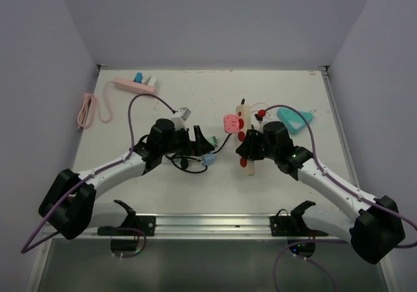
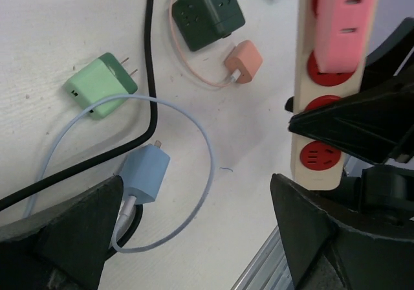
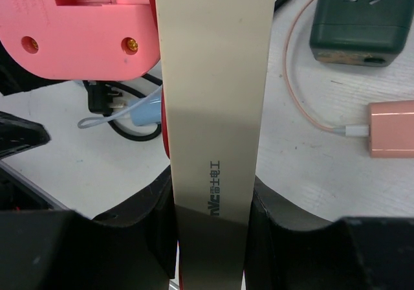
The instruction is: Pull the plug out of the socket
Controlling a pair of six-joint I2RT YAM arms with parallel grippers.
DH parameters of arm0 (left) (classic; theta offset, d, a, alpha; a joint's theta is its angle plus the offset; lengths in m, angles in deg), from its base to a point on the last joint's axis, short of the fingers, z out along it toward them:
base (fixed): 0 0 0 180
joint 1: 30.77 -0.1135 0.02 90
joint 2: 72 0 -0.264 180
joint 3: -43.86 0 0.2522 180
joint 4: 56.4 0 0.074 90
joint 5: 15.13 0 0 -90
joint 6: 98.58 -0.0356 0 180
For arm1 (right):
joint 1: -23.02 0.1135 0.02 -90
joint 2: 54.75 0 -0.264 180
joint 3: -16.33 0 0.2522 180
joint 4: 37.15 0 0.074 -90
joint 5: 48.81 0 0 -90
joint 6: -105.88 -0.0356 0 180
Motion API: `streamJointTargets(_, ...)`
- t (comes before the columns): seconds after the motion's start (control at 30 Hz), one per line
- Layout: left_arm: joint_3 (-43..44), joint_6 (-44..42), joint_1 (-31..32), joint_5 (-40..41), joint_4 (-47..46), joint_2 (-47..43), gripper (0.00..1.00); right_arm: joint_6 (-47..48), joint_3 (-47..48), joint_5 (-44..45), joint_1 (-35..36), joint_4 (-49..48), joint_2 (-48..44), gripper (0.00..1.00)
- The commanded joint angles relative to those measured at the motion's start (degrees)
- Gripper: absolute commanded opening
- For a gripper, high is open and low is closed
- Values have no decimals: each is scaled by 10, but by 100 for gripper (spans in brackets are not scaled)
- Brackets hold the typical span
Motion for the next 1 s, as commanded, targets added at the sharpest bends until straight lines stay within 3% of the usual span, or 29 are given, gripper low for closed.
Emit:
streamJointTargets(0.0,24,-6,0,25,34,-70,100,16,46,-10,23,-57,7,0)
streamJointTargets(0.23,73,31,0,79,60,-130,100,5,61,23,83,-75,27,0)
streamJointTargets(0.67,117,70,1,58,28,-50,87,-11,96,40,147,-102,64,0)
streamJointTargets(0.87,118,68,3,52,25,-44,66,-11,101,44,153,-96,65,0)
streamJointTargets(0.9,115,66,3,57,25,-45,51,-9,102,43,155,-95,68,0)
streamJointTargets(0.97,111,62,4,59,26,-47,37,-8,105,43,157,-92,69,0)
